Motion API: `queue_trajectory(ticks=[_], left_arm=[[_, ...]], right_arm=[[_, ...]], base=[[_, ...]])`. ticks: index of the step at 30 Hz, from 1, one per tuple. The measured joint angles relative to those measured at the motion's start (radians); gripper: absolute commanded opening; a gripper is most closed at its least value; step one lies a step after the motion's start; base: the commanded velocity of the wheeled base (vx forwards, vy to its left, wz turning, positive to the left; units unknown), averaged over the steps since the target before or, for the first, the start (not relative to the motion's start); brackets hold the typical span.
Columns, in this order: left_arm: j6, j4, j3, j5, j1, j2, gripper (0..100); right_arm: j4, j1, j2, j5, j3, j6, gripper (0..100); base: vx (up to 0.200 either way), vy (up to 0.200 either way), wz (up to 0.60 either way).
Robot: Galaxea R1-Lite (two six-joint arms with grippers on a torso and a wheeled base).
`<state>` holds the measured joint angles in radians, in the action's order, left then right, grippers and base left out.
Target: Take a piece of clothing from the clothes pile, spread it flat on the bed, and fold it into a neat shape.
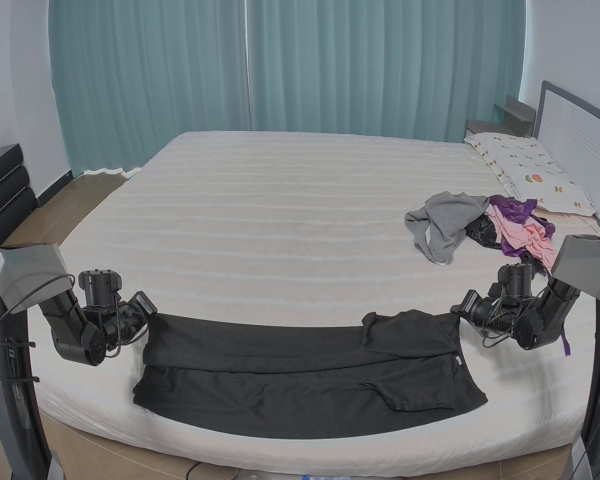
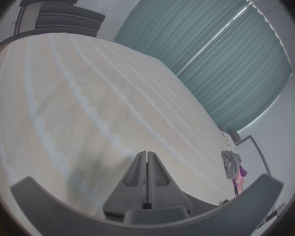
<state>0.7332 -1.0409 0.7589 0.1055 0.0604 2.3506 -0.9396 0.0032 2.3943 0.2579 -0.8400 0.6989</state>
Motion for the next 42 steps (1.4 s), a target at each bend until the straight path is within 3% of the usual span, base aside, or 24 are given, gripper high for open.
queue_trajectory(ticks=[17, 18, 29, 35, 42], left_arm=[[-0.008, 0.083, 0.199, -0.002, -0.008, 0.097, 0], [-0.008, 0.083, 0.204, -0.002, -0.009, 0.103, 100], [-0.01, 0.096, 0.209, 0.0, -0.012, 0.124, 100], [0.043, 0.099, 0.182, 0.008, -0.001, 0.105, 100], [0.077, 0.103, 0.116, 0.035, 0.01, 0.058, 100]], right_arm=[[-0.001, -0.019, 0.008, 0.001, -0.034, 0.025, 0], [0.0, -0.019, 0.01, 0.0, -0.036, 0.023, 100], [-0.009, -0.015, -0.007, 0.011, -0.024, 0.02, 100], [-0.017, -0.007, -0.077, 0.131, 0.017, 0.004, 100], [-0.014, 0.017, -0.084, 0.25, 0.041, -0.201, 100]], base=[[0.0, 0.0, 0.0], [0.0, 0.0, 0.0], [0.0, 0.0, 0.0], [0.0, 0.0, 0.0], [0.0, 0.0, 0.0]])
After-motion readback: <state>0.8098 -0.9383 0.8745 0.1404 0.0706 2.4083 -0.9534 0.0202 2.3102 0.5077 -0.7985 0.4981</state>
